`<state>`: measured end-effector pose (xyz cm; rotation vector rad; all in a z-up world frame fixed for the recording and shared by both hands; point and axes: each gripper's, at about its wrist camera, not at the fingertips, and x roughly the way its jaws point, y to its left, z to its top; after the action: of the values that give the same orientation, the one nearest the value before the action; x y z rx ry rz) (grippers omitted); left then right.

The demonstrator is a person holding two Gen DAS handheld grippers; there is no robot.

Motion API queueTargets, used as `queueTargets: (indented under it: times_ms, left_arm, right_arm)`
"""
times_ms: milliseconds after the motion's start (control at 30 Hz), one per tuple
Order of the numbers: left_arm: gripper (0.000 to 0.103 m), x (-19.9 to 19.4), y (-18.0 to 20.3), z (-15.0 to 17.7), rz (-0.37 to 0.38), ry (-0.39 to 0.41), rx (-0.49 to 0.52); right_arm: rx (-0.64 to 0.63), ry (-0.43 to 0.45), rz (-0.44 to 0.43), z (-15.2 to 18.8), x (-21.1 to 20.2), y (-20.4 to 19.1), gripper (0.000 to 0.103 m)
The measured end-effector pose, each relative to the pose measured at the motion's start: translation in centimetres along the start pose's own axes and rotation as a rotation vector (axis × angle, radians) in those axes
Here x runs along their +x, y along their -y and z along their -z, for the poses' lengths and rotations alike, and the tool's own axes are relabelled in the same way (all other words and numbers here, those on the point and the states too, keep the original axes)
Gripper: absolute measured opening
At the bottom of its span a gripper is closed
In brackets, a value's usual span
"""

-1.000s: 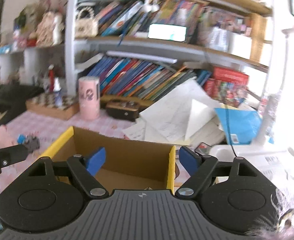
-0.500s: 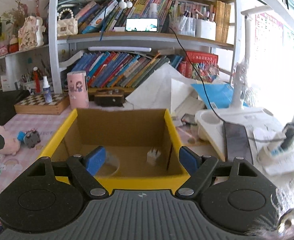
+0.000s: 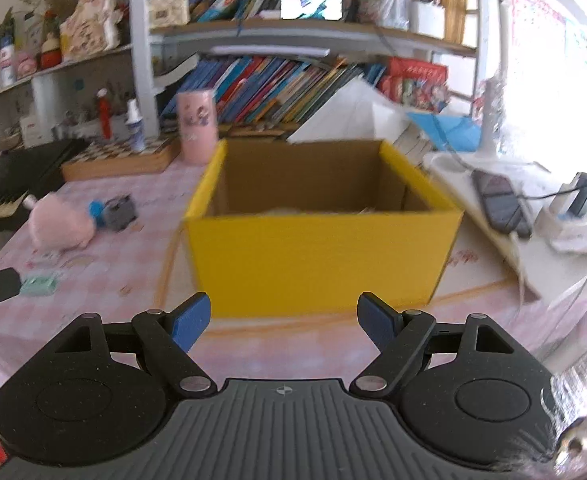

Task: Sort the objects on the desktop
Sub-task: 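Withdraw both open tools from the box back over the table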

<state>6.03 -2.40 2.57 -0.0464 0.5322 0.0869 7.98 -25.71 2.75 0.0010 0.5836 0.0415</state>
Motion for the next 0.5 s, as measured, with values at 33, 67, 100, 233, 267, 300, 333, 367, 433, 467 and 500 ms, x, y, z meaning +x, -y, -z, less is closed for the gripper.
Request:
queueTargets:
  times_ms: [33,67,100,233,267,300,333,367,433,467,500]
  left_arm:
    - [0.095,-0.2,-0.3,0.2,0.001,-0.008,0.005]
    - [0.095,-0.4,-0.7,0.5,0.004,-0.018,0.007]
    - [0.095,-0.5,-1.1,0.7,0.011,-0.026,0.008]
    - [0.095,-1.0,-2.7,1.7,0.029,-0.070,0.016]
    - [0.095,-1.1,-3.1,1.9,0.030,-0.079,0.018]
    - [0.095,-1.3,-3.6,2.1,0.032,-0.088,0.019]
    - [0.095,-1.4,-4.0,2.4,0.034,-0.096,0.019]
    - [0.095,-1.4,-4.4,2.6,0.036,-0.105,0.020]
    - [0.095,-1.6,-5.2,3.0,0.035,-0.122,0.017]
    - [0.095,-1.6,-5.6,3.2,0.036,-0.132,0.014]
    - [0.095,-1.6,-5.9,3.3,0.036,-0.142,0.010]
  right_arm:
    - [-0.005,-0.008,-0.008,0.4,-0.2,-0.6,0.079]
    - [-0.010,-0.016,-0.019,0.8,-0.4,-1.3,0.079]
    - [-0.016,-0.024,-0.030,1.1,-0.6,-2.0,0.079]
    - [-0.044,-0.060,-0.073,2.3,-1.1,-4.6,0.080]
    - [-0.051,-0.071,-0.084,2.6,-1.2,-5.3,0.080]
    - [-0.057,-0.082,-0.097,2.9,-1.2,-5.9,0.080]
    - [-0.063,-0.093,-0.109,3.2,-1.3,-6.6,0.080]
    - [-0.069,-0.102,-0.121,3.5,-1.4,-7.2,0.080]
    - [-0.082,-0.117,-0.141,4.0,-1.5,-8.4,0.080]
    - [-0.088,-0.124,-0.149,4.1,-1.6,-8.9,0.080]
    - [-0.095,-0.130,-0.156,4.3,-1.7,-9.5,0.080]
